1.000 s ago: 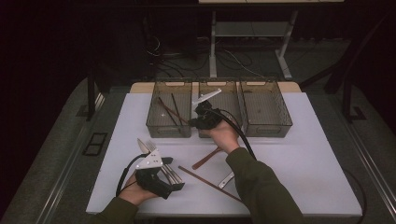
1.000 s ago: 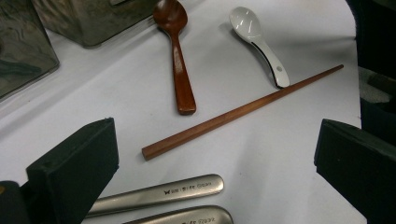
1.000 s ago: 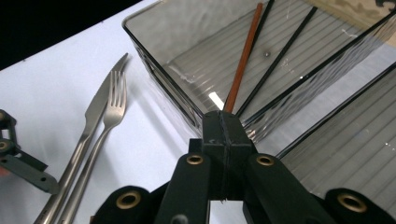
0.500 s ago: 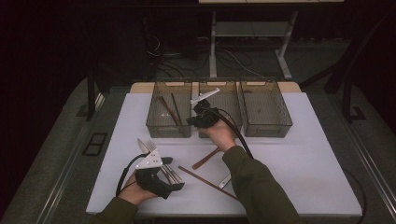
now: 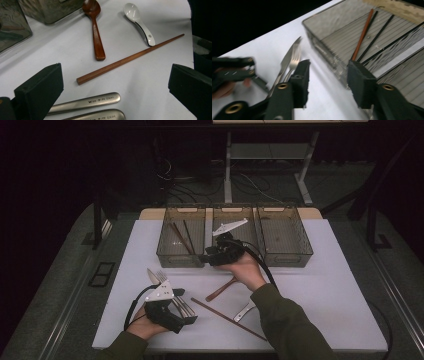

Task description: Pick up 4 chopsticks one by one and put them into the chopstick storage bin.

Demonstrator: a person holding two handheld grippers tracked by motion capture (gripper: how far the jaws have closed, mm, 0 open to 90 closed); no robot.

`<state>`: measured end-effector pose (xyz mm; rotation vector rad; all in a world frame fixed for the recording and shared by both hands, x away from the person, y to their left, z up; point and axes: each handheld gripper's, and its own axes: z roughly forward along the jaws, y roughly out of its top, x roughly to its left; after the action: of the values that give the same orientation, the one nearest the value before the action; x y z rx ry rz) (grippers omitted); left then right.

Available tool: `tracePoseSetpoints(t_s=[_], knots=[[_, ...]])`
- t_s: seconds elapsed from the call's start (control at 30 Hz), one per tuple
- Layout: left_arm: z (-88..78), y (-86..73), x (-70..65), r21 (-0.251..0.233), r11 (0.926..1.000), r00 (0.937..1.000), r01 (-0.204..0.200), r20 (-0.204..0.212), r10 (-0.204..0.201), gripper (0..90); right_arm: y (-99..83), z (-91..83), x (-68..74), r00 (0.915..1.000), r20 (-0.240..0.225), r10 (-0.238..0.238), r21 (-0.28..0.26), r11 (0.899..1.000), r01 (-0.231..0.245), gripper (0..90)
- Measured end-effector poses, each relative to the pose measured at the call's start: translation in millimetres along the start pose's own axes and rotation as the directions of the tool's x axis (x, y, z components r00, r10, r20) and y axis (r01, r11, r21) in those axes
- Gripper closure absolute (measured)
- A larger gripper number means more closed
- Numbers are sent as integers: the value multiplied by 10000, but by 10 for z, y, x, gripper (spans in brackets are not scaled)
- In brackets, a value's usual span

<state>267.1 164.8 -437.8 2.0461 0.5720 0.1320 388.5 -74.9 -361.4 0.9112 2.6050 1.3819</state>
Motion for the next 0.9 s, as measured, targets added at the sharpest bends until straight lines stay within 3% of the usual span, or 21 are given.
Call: tracePoseSetpoints(t_s=[0.2,0.57,0.9], knots=[[6,-5,-3,-17,10000,10000,35,-16,-35,0,-182,-135,81,9996,-124,-254,39,9997,255,448],[7,-10,0,-8,10000,10000,79,-53,-79,0,-585,-357,175,9981,-268,-563,237,9981,569,448],[9,-14,1,33,9999,9999,106,-92,-106,0,-922,-482,292,9960,-721,-520,561,9969,561,549]])
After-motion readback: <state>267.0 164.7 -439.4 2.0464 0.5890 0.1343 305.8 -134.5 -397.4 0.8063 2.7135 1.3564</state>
